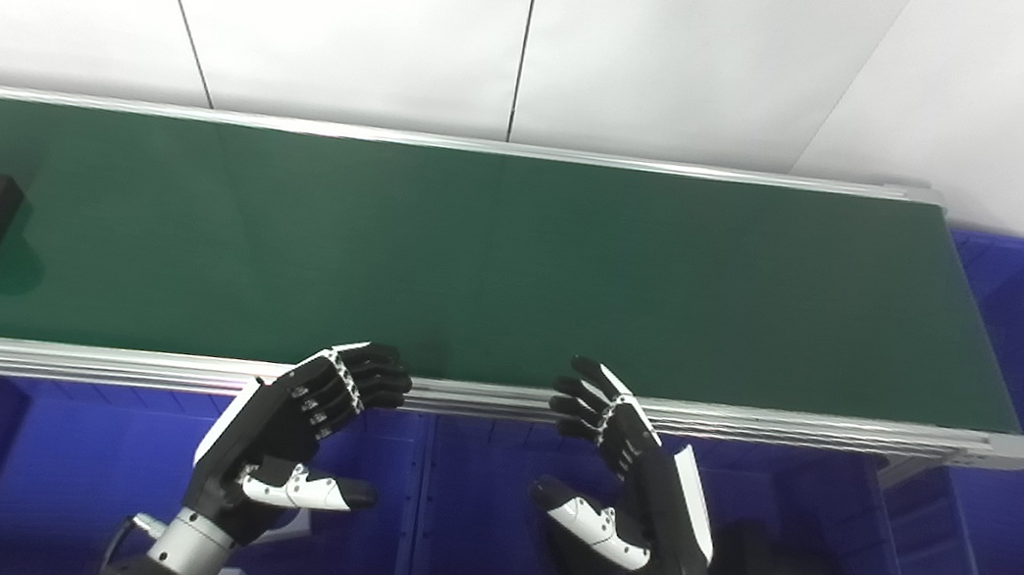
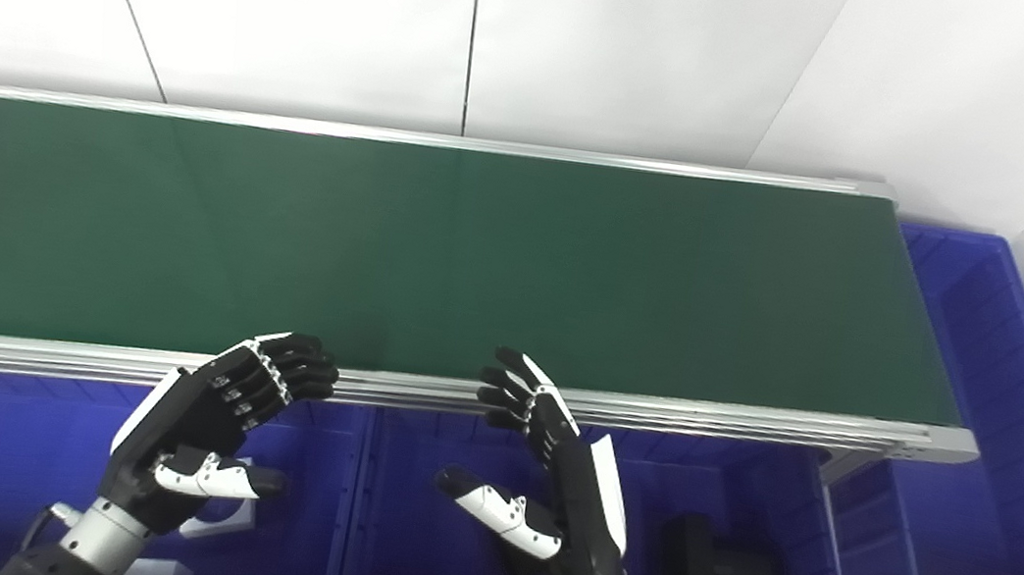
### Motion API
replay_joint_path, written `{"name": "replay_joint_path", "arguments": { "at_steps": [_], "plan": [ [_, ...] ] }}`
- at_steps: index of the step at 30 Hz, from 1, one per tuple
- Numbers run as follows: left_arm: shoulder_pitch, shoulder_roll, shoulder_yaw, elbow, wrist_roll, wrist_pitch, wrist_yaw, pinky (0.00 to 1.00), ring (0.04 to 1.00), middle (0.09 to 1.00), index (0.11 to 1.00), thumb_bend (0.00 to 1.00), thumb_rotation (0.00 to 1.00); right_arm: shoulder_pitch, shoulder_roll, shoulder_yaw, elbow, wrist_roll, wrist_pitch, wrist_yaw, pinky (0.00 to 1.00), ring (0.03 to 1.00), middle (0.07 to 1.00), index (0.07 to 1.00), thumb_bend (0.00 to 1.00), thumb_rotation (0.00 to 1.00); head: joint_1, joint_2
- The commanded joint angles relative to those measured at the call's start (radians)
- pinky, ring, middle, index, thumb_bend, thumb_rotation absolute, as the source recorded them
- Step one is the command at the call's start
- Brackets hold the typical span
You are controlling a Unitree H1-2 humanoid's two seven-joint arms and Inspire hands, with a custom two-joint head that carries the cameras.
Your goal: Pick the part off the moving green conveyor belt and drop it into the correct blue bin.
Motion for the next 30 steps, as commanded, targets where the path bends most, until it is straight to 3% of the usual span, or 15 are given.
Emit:
{"name": "replay_joint_path", "arguments": {
  "at_steps": [1, 10, 16, 23, 27, 30],
  "plan": [
    [-0.016, -0.005, -0.003, -0.01, -0.002, -0.034, -0.005, 0.75, 0.741, 0.746, 0.732, 0.96, 0.09, -0.008, 0.001, -0.003, -0.011, 0.007, -0.063, 0.011, 0.71, 0.772, 0.805, 0.875, 0.71, 0.53, 0.015, -0.009],
    [-0.023, -0.018, -0.006, 0.012, 0.006, -0.043, 0.0, 0.74, 0.74, 0.742, 0.727, 0.97, 0.09, -0.019, -0.005, -0.01, 0.013, 0.002, -0.084, 0.007, 0.7, 0.766, 0.8, 0.873, 0.7, 0.55, 0.055, -0.03],
    [-0.045, 0.01, -0.013, 0.011, 0.005, -0.022, -0.019, 0.74, 0.748, 0.754, 0.74, 0.96, 0.13, -0.026, -0.001, -0.014, 0.029, 0.014, -0.092, 0.009, 0.71, 0.766, 0.8, 0.873, 0.7, 0.54, 0.069, -0.043],
    [-0.051, 0.015, 0.002, 0.008, 0.036, -0.043, 0.007, 0.73, 0.733, 0.743, 0.74, 0.96, 0.13, -0.042, 0.001, -0.015, 0.058, 0.017, -0.109, 0.007, 0.71, 0.766, 0.802, 0.873, 0.69, 0.54, 0.082, -0.07],
    [-0.056, 0.006, 0.002, 0.033, 0.045, -0.06, 0.009, 0.74, 0.741, 0.747, 0.747, 0.95, 0.12, -0.053, -0.003, -0.021, 0.08, 0.027, -0.122, 0.011, 0.71, 0.77, 0.805, 0.876, 0.7, 0.54, 0.132, -0.097],
    [-0.066, 0.002, -0.004, 0.058, 0.056, -0.073, 0.005, 0.75, 0.744, 0.751, 0.751, 0.95, 0.12, -0.062, -0.01, -0.028, 0.101, 0.031, -0.136, 0.012, 0.71, 0.769, 0.808, 0.878, 0.7, 0.54, 0.209, -0.129]
  ]
}}
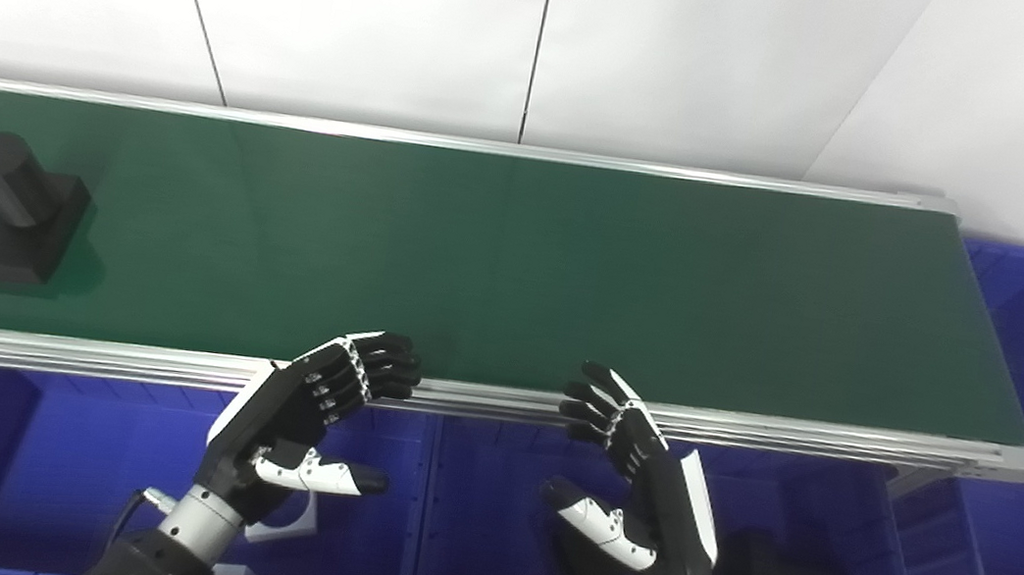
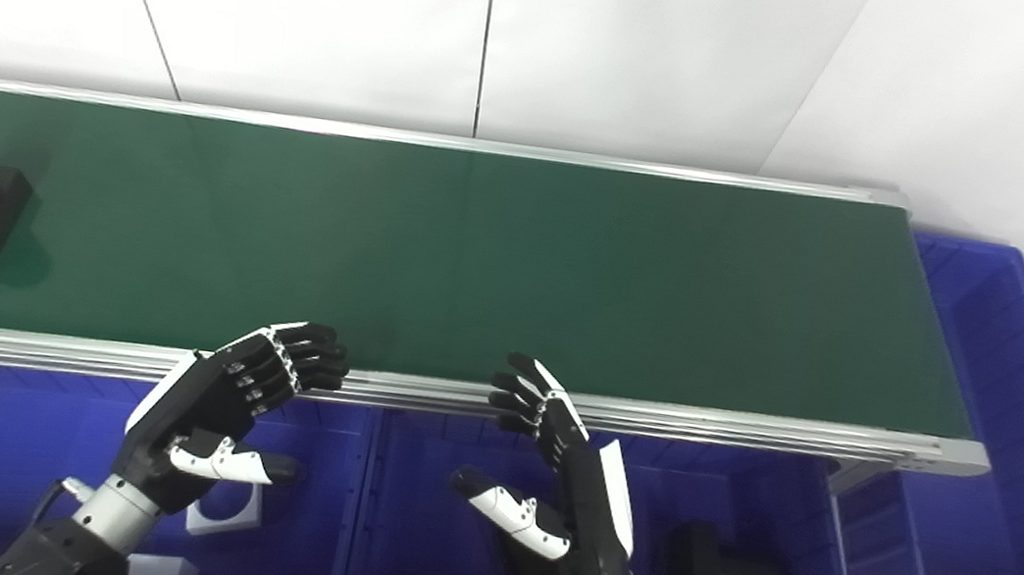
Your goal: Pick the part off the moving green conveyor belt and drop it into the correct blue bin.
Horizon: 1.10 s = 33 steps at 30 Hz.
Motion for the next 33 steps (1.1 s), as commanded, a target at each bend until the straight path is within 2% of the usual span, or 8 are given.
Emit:
{"name": "replay_joint_path", "arguments": {
  "at_steps": [1, 6, 17, 25, 33],
  "plan": [
    [-0.022, -0.003, -0.003, -0.002, 0.012, -0.046, -0.001, 0.75, 0.744, 0.752, 0.751, 0.96, 0.13, -0.013, -0.002, -0.008, -0.002, 0.014, -0.071, 0.012, 0.71, 0.768, 0.809, 0.879, 0.69, 0.54, 0.044, -0.019],
    [-0.042, -0.009, -0.011, 0.042, 0.026, -0.063, -0.009, 0.74, 0.741, 0.752, 0.747, 0.97, 0.15, -0.031, -0.015, -0.021, 0.046, 0.04, -0.112, 0.019, 0.71, 0.772, 0.815, 0.888, 0.67, 0.54, 0.144, -0.072],
    [-0.072, -0.051, -0.028, 0.149, 0.059, -0.152, -0.003, 0.71, 0.72, 0.735, 0.728, 0.98, 0.13, -0.06, -0.032, -0.044, 0.104, 0.076, -0.131, 0.032, 0.71, 0.779, 0.818, 0.895, 0.65, 0.59, 0.227, -0.153],
    [-0.091, -0.068, -0.042, 0.191, 0.088, -0.189, 0.006, 0.68, 0.704, 0.725, 0.718, 0.99, 0.11, -0.071, -0.04, -0.063, 0.107, 0.08, -0.132, 0.035, 0.7, 0.78, 0.823, 0.9, 0.63, 0.58, 0.269, -0.178],
    [-0.093, -0.086, -0.052, 0.189, 0.094, -0.176, 0.013, 0.67, 0.701, 0.724, 0.713, 1.0, 0.1, -0.061, -0.053, -0.089, 0.06, 0.114, -0.132, 0.05, 0.71, 0.773, 0.825, 0.906, 0.62, 0.59, 0.31, -0.173]
  ]
}}
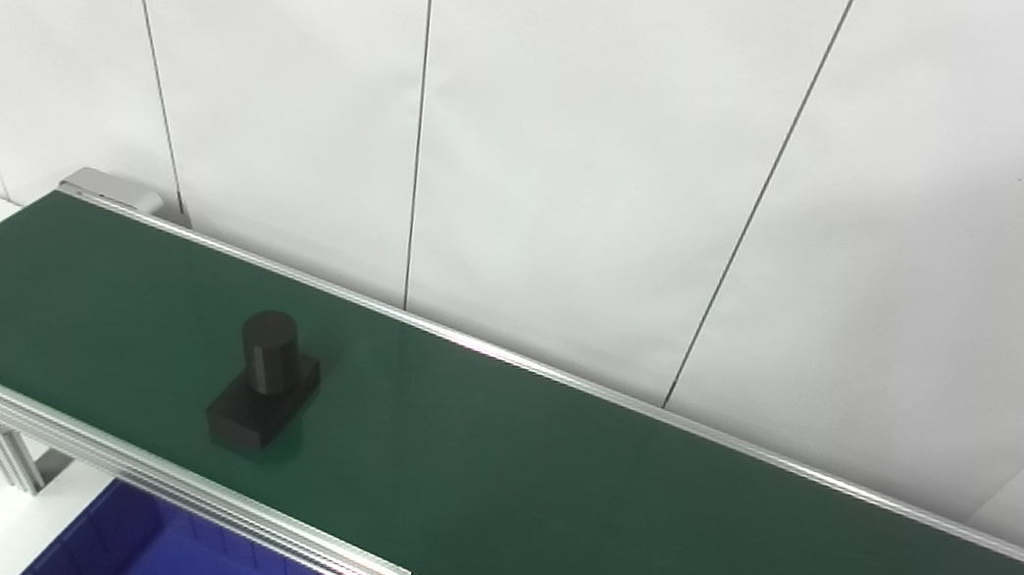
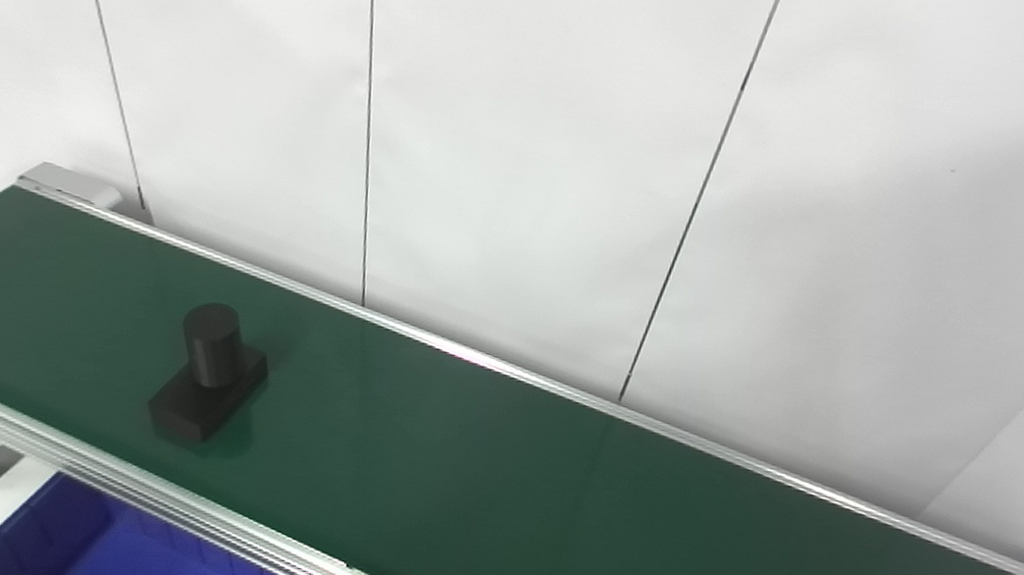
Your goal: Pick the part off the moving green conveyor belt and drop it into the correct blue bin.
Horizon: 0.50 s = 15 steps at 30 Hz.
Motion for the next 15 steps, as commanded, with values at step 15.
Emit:
{"name": "replay_joint_path", "arguments": {
  "at_steps": [15],
  "plan": [
    [-0.02, -0.043, -0.001, -0.004, -0.02, -0.007, 0.018, 0.68, 0.701, 0.719, 0.712, 1.0, 0.06, -0.003, -0.04, -0.038, -0.281, 0.086, -0.011, 0.078, 0.74, 0.788, 0.804, 0.877, 0.61, 0.55, 0.028, 0.03]
  ]
}}
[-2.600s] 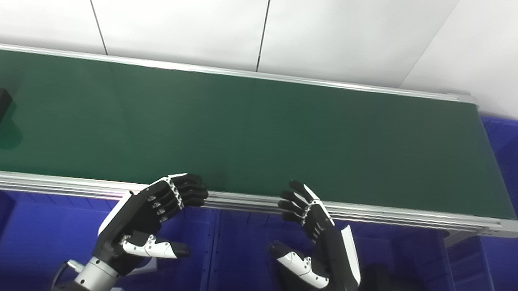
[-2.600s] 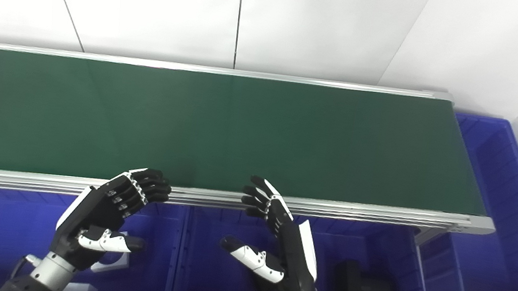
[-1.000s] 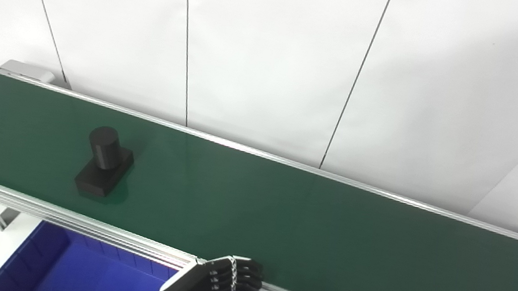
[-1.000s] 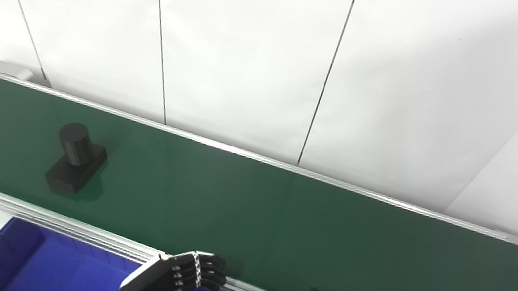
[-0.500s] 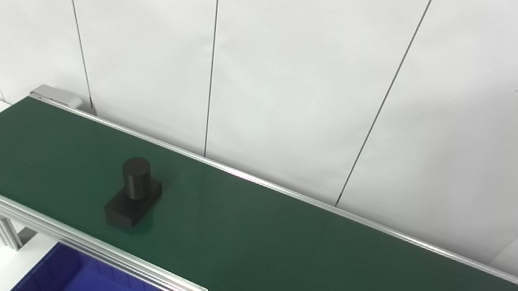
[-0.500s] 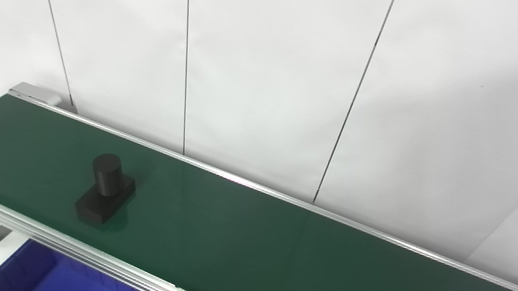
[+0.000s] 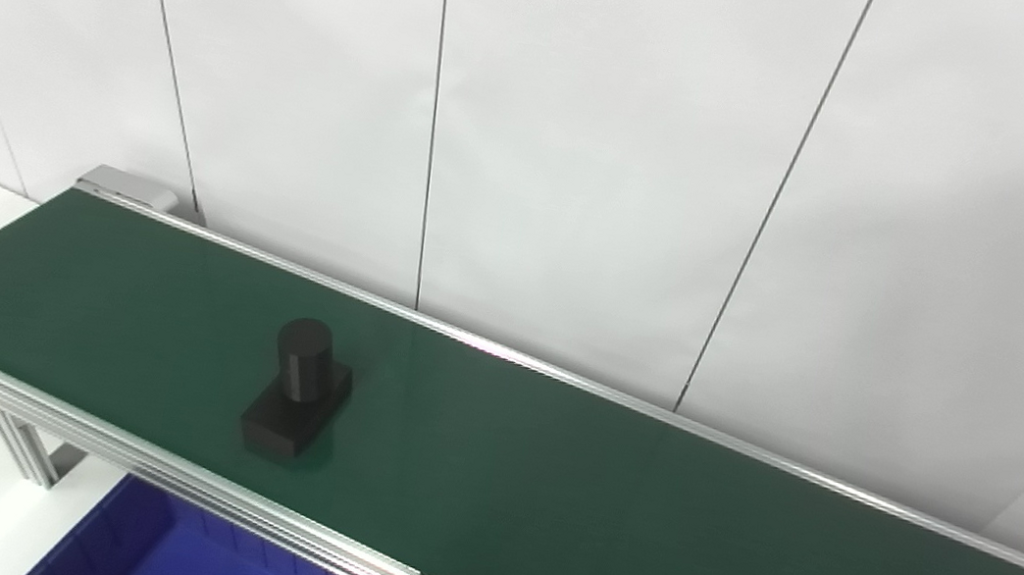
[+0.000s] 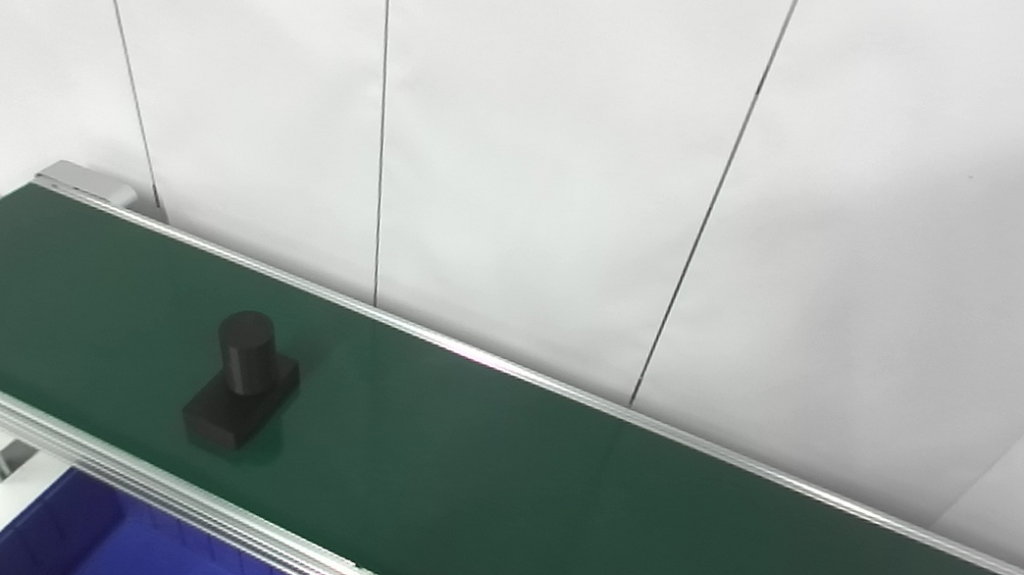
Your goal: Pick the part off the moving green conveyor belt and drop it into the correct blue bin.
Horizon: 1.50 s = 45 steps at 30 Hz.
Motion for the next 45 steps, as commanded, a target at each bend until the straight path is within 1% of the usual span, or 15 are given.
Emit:
{"name": "replay_joint_path", "arguments": {
  "at_steps": [1, 5, 7, 9, 10, 14, 17, 19, 25, 28, 34, 37, 40, 45],
  "plan": [
    [-0.019, -0.012, 0.001, -0.007, -0.015, -0.009, 0.004, 0.68, 0.703, 0.721, 0.713, 1.0, 0.06, -0.026, -0.009, -0.011, -0.081, 0.015, 0.004, 0.011, 0.74, 0.791, 0.804, 0.869, 0.61, 0.56, 0.001, 0.004],
    [-0.02, -0.019, 0.0, -0.003, -0.015, -0.008, 0.005, 0.68, 0.704, 0.722, 0.717, 1.0, 0.06, -0.056, -0.024, -0.025, -0.136, -0.013, 0.03, 0.021, 0.72, 0.791, 0.812, 0.865, 0.59, 0.58, 0.005, 0.009],
    [-0.021, -0.023, -0.001, -0.002, -0.012, -0.007, 0.008, 0.68, 0.702, 0.72, 0.717, 1.0, 0.06, -0.079, -0.033, -0.032, -0.156, -0.028, 0.043, 0.025, 0.7, 0.78, 0.809, 0.859, 0.57, 0.6, 0.005, 0.01],
    [-0.022, -0.026, -0.003, 0.0, -0.009, -0.008, 0.011, 0.68, 0.703, 0.721, 0.718, 1.0, 0.06, -0.102, -0.04, -0.039, -0.179, -0.041, 0.069, 0.029, 0.69, 0.775, 0.812, 0.855, 0.57, 0.6, 0.005, 0.011],
    [-0.022, -0.027, -0.004, 0.0, -0.009, -0.009, 0.011, 0.68, 0.703, 0.722, 0.72, 1.0, 0.07, -0.11, -0.042, -0.041, -0.189, -0.045, 0.082, 0.03, 0.69, 0.775, 0.815, 0.853, 0.59, 0.6, 0.005, 0.011],
    [-0.022, -0.031, -0.006, 0.001, -0.007, -0.006, 0.016, 0.68, 0.702, 0.721, 0.72, 1.0, 0.07, -0.153, -0.048, -0.042, -0.24, -0.088, 0.166, 0.04, 0.69, 0.778, 0.823, 0.856, 0.62, 0.62, 0.002, 0.012],
    [-0.022, -0.034, -0.007, 0.004, -0.006, -0.008, 0.017, 0.69, 0.705, 0.723, 0.721, 1.0, 0.07, -0.2, -0.048, -0.031, -0.268, -0.112, 0.256, 0.06, 0.7, 0.791, 0.822, 0.852, 0.67, 0.64, -0.004, 0.015],
    [-0.023, -0.036, -0.007, 0.005, -0.005, -0.007, 0.017, 0.69, 0.707, 0.723, 0.72, 0.99, 0.07, -0.233, -0.05, -0.021, -0.277, -0.136, 0.298, 0.074, 0.7, 0.812, 0.837, 0.872, 0.67, 0.66, -0.006, 0.016],
    [-0.025, -0.037, -0.006, 0.008, -0.007, -0.005, 0.015, 0.7, 0.714, 0.73, 0.724, 0.99, 0.06, -0.318, -0.041, 0.013, -0.267, -0.211, 0.383, 0.102, 0.7, 0.821, 0.852, 0.88, 0.69, 0.67, -0.015, 0.019],
    [-0.025, -0.037, -0.006, 0.01, -0.011, -0.008, 0.012, 0.69, 0.715, 0.731, 0.723, 0.99, 0.06, -0.362, -0.041, 0.033, -0.252, -0.246, 0.418, 0.112, 0.71, 0.83, 0.854, 0.879, 0.71, 0.64, -0.02, 0.02],
    [-0.021, -0.032, -0.006, 0.0, -0.01, -0.002, 0.012, 0.7, 0.717, 0.733, 0.722, 0.99, 0.07, -0.438, -0.034, 0.065, -0.233, -0.285, 0.481, 0.138, 0.71, 0.831, 0.861, 0.876, 0.68, 0.54, -0.028, 0.023],
    [-0.019, -0.031, -0.004, -0.006, -0.012, 0.001, 0.013, 0.7, 0.716, 0.733, 0.726, 0.99, 0.07, -0.475, -0.031, 0.084, -0.227, -0.31, 0.513, 0.15, 0.71, 0.822, 0.859, 0.879, 0.65, 0.48, -0.031, 0.024],
    [-0.018, -0.028, -0.003, -0.011, -0.012, 0.006, 0.013, 0.7, 0.717, 0.733, 0.725, 0.99, 0.07, -0.509, -0.028, 0.103, -0.208, -0.321, 0.531, 0.169, 0.73, 0.832, 0.865, 0.88, 0.63, 0.46, -0.038, 0.024],
    [-0.016, -0.023, -0.002, -0.012, -0.015, 0.002, 0.008, 0.7, 0.718, 0.733, 0.726, 0.99, 0.07, -0.553, -0.015, 0.128, -0.144, -0.341, 0.533, 0.173, 0.72, 0.841, 0.876, 0.878, 0.63, 0.38, -0.044, 0.024]
  ]
}}
